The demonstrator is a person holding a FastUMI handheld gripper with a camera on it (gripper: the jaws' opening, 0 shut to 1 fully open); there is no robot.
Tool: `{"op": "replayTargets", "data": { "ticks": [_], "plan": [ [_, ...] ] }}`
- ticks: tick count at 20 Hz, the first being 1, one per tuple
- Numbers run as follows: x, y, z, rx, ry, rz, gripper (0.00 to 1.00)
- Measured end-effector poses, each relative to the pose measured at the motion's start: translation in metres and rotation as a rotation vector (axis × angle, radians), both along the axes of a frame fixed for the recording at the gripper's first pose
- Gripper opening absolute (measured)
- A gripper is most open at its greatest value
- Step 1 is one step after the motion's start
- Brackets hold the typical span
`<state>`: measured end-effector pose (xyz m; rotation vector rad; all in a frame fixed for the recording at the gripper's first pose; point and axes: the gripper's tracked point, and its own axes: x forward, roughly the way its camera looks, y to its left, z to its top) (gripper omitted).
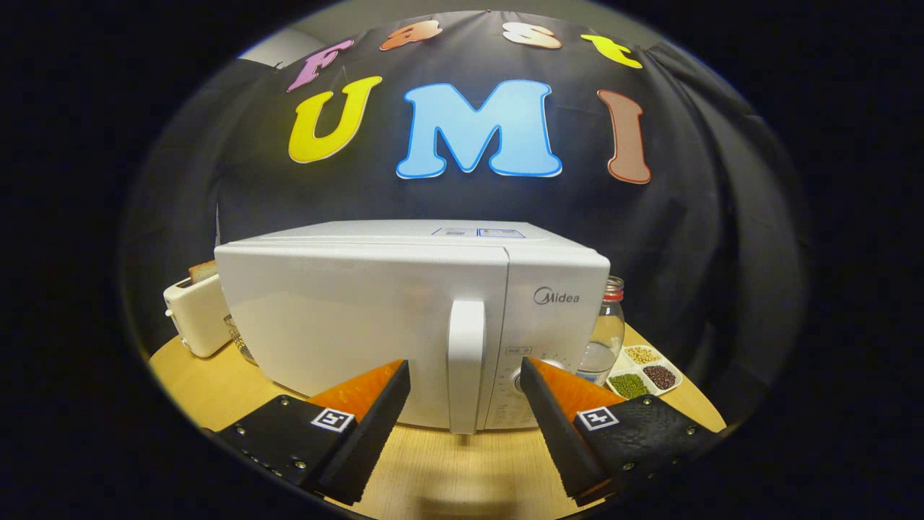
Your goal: Open the microwave, put the food inside, and close the microwave door.
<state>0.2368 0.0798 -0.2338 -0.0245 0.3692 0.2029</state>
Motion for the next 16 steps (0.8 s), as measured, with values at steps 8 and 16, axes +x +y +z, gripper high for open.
{"op": "replayTargets", "data": {
  "ticks": [8, 16],
  "plan": [
    [0.013, -0.003, -0.01, 0.033, 0.056, -0.036, 0.44],
    [0.015, 0.004, -0.013, -0.005, 0.067, -0.05, 0.15]
  ]
}}
